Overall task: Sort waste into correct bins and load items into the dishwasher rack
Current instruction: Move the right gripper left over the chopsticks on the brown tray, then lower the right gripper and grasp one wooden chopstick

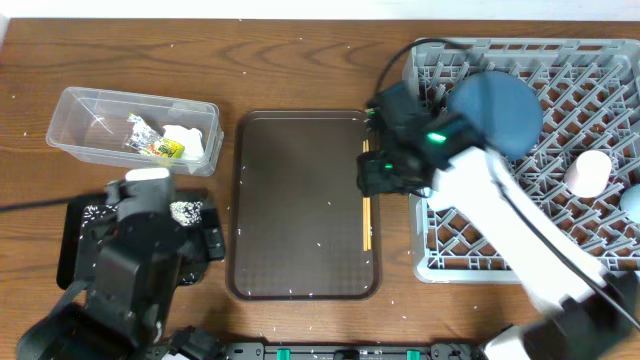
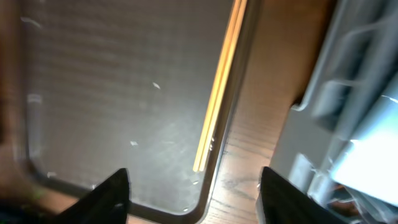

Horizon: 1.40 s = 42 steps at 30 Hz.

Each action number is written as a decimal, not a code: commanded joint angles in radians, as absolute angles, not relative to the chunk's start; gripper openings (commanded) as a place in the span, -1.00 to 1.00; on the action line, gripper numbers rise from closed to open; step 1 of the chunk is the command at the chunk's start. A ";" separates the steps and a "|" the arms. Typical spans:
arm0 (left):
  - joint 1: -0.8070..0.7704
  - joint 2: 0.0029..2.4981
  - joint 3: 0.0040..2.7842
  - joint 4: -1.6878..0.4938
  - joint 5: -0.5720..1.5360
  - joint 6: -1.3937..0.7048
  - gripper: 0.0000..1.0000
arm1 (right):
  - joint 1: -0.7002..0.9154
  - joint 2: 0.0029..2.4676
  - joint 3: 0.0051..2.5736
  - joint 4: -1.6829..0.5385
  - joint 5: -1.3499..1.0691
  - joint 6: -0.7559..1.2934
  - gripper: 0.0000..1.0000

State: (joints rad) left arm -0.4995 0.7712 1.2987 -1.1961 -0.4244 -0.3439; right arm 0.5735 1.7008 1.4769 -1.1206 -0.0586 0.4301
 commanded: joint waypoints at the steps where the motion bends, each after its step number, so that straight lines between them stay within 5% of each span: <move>1: -0.500 0.756 1.311 -1.220 -0.502 -0.405 0.96 | 0.582 1.824 1.470 -1.107 -0.028 0.534 -0.06; 20: -0.500 0.757 1.311 -1.275 -0.502 -0.405 0.96 | 0.636 2.142 1.470 -0.999 -0.054 0.654 -0.31; 37: -0.500 0.757 1.311 -1.275 -0.502 -0.406 0.96 | 0.615 1.968 1.480 -1.041 0.110 0.580 -0.07; 42: -0.500 0.757 1.311 -1.275 -0.502 -0.405 0.96 | 0.615 1.983 1.478 -1.050 0.113 0.584 -0.21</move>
